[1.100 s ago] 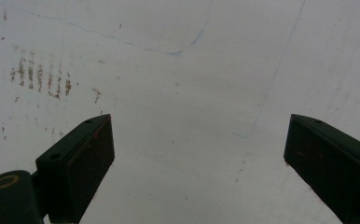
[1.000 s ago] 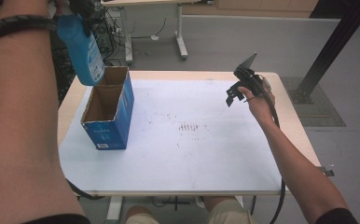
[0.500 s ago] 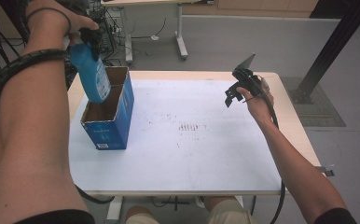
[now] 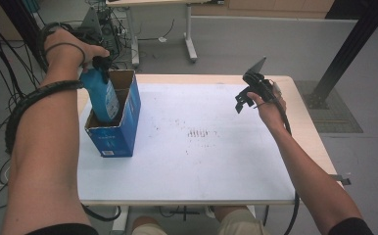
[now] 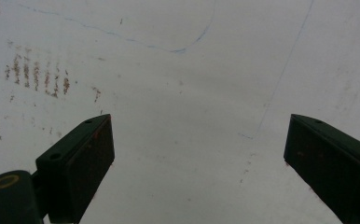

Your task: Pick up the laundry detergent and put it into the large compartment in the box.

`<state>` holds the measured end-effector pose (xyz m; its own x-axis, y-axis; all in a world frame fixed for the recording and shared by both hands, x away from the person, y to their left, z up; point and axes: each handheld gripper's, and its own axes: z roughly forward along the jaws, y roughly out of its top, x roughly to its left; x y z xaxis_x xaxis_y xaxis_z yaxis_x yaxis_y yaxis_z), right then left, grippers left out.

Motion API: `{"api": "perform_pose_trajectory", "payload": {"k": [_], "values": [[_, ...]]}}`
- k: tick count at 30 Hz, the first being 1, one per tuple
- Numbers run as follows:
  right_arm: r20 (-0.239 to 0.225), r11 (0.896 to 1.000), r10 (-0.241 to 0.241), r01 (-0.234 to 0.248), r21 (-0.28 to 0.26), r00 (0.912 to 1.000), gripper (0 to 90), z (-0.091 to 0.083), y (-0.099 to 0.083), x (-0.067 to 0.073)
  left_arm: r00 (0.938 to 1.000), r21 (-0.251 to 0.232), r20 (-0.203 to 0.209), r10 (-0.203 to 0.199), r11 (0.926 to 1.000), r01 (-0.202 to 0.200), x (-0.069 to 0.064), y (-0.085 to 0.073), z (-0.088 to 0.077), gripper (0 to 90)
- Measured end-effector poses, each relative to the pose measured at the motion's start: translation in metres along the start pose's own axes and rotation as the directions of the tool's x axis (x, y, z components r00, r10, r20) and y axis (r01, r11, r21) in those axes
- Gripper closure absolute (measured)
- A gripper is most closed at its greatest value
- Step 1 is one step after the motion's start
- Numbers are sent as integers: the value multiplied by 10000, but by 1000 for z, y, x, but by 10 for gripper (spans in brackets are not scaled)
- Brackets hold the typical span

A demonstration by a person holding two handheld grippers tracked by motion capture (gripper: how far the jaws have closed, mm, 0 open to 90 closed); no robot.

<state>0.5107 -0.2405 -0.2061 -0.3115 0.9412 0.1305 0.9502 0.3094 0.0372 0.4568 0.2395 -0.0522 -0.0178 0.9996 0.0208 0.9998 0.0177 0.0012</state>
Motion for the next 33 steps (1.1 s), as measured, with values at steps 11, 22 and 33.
{"api": "perform_pose_trajectory", "payload": {"k": [11, 22, 33], "values": [[69, 10000, 34, -34, 20, 10000, 83, 0, -1, 0, 9999, 145, 28, 128, 9998, -129, -5, -1, 41, 369], [143, 10000, 27, -28, 82, 9999, 83, 3, 2, 3, 9993, 72, -211, 307, 9995, -306, -13, -5, 72, 369], [187, 9999, 49, -51, 112, 9998, 83, 4, 2, 3, 9985, 112, -267, 471, 9988, -468, -19, -8, 94, 369]]}}
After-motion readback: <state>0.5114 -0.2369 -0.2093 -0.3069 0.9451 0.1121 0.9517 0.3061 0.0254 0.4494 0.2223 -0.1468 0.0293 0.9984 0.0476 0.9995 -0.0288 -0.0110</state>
